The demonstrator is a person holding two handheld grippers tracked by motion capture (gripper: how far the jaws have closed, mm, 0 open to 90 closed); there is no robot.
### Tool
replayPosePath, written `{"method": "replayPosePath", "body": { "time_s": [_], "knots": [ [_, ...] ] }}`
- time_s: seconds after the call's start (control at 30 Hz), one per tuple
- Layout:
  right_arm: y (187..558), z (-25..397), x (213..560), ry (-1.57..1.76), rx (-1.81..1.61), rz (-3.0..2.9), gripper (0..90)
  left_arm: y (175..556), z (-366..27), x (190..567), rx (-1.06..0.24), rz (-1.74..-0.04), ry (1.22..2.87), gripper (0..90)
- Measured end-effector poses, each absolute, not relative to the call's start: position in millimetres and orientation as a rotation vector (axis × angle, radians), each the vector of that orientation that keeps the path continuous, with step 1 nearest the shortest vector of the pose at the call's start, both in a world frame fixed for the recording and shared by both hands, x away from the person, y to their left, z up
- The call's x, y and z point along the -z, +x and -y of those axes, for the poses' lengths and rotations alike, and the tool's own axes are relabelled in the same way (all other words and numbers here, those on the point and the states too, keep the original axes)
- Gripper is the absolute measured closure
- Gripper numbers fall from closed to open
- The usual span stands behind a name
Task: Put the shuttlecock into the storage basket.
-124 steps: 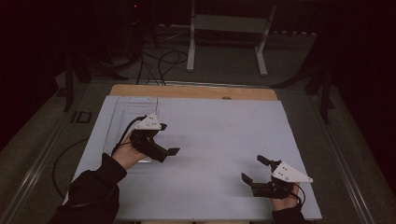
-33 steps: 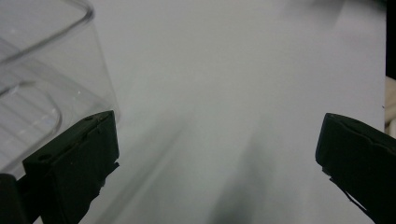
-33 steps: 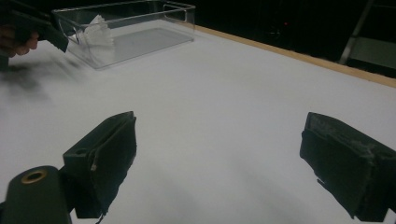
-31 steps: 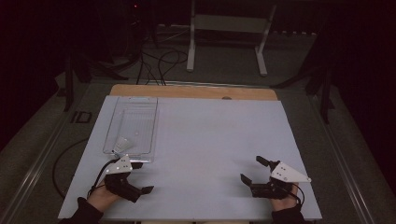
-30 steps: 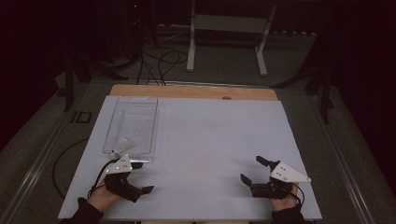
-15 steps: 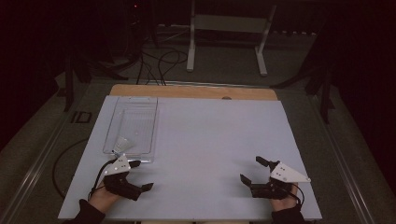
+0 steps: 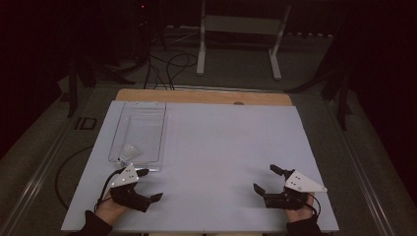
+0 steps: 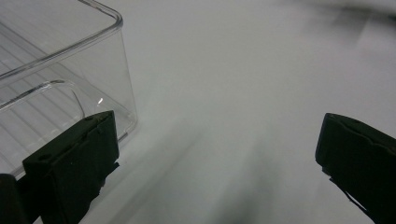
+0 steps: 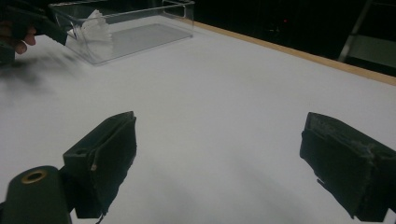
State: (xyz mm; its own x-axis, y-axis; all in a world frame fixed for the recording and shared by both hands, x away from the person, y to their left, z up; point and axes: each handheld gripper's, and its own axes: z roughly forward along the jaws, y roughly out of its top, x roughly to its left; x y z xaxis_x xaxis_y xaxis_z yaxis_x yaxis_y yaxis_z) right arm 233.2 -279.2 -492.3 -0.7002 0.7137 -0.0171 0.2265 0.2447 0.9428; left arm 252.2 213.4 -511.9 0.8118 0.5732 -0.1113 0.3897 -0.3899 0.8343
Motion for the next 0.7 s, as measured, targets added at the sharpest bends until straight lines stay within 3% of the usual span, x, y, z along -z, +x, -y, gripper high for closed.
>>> {"method": "replayPosePath", "body": {
  "time_s": [0.7],
  "knots": [
    [233.3, 278.7, 492.9, 0.861, -1.446, -2.082, 10.9, 251.1, -211.0, 511.7, -0.241, -0.698, 2.002, 0.0]
  ]
}}
